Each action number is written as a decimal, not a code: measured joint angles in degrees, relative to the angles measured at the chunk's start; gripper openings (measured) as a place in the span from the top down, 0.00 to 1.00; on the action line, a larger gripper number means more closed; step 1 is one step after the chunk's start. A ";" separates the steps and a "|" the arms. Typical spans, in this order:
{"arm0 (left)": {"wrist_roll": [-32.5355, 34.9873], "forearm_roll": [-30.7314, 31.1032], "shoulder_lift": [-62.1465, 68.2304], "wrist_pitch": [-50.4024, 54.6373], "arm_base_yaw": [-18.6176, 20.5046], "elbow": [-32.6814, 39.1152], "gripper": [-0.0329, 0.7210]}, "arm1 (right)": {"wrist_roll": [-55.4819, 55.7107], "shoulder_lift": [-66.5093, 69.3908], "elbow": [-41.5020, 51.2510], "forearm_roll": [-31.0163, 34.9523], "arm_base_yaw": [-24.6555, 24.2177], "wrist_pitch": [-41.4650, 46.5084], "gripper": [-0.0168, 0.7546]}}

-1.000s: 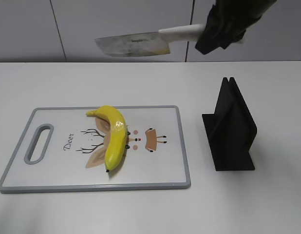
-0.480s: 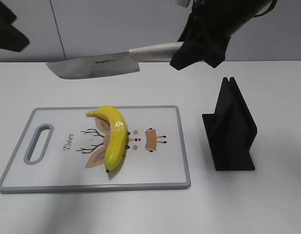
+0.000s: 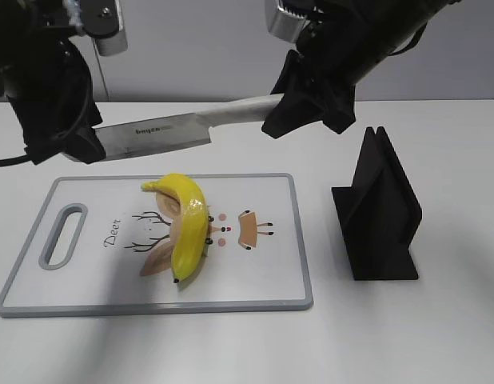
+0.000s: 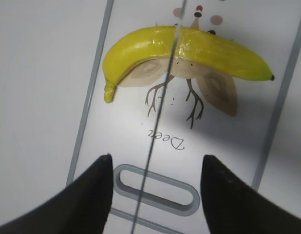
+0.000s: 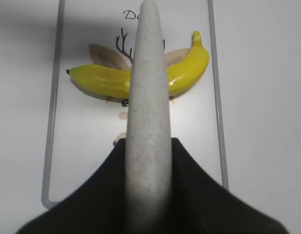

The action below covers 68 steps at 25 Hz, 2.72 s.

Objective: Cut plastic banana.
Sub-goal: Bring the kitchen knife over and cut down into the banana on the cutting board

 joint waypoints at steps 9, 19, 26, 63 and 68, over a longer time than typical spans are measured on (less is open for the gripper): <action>0.11 0.72 4.66 -3.49 0.00 -0.30 0.29 | -0.19 1.25 0.00 0.25 0.00 1.23 0.76; 1.31 0.78 4.66 -2.94 -0.29 -0.27 0.95 | -0.62 1.25 -0.16 0.15 -0.11 0.41 0.76; 2.08 -1.82 6.52 -4.61 -0.35 -0.07 0.95 | 9.00 1.91 -0.49 -7.53 0.27 1.37 0.76; -0.65 -6.58 21.12 -8.98 -0.77 -1.02 0.92 | 16.96 13.36 -0.08 -18.74 0.82 -1.77 0.74; -1.01 -5.32 13.04 -7.04 -0.84 -0.92 0.93 | 17.08 7.09 0.05 -17.95 0.81 -0.60 0.74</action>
